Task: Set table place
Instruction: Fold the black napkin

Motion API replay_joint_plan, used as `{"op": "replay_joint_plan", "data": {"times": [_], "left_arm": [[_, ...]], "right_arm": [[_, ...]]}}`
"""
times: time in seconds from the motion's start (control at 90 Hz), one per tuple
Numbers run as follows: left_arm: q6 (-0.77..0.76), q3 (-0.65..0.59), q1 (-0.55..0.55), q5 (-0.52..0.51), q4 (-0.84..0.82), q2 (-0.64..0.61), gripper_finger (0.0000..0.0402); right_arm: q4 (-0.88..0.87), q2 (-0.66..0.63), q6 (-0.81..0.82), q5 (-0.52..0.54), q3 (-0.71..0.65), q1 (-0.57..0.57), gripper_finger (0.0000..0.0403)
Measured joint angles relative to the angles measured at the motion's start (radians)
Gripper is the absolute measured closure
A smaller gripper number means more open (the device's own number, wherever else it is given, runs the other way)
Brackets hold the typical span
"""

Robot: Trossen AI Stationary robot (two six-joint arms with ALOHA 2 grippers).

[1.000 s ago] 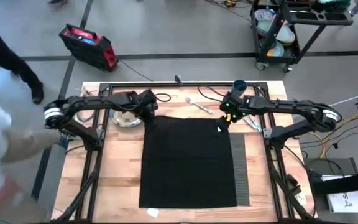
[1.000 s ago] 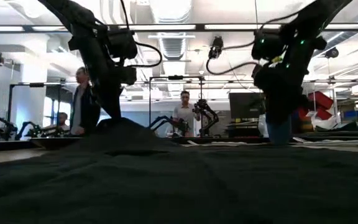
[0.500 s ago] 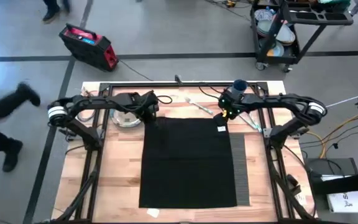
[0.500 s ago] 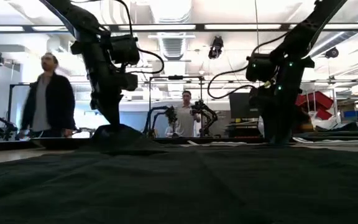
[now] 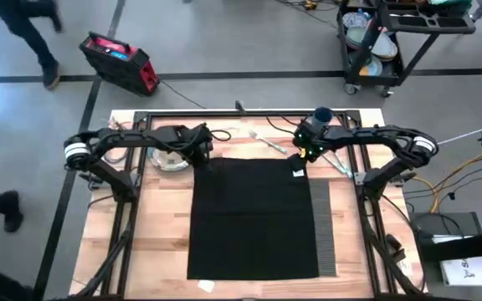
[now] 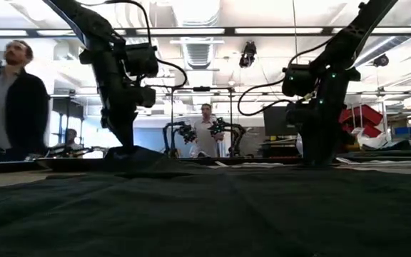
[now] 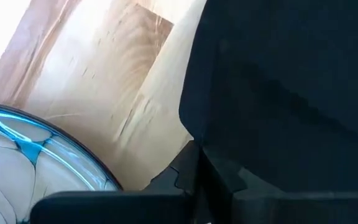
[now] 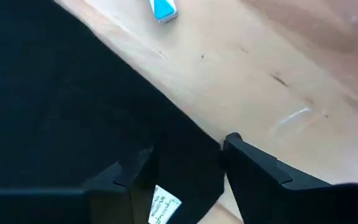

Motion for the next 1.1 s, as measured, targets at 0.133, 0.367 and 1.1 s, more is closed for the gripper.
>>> {"op": "replay_joint_plan", "data": {"times": [0.133,0.367,1.1], "left_arm": [[0.0,-0.01,0.0,-0.001,0.002,0.0,0.0401],[0.0,-0.012,0.001,-0.007,0.003,0.0,0.0401],[-0.18,-0.012,-0.008,0.026,0.011,-0.048,0.0402]], "right_arm": [[0.005,-0.003,-0.001,-0.004,-0.013,0.0,0.0297],[-0.008,-0.029,-0.01,-0.006,-0.025,0.0,0.0391],[-0.064,-0.197,-0.069,-0.004,-0.028,0.006,0.0403]]}}
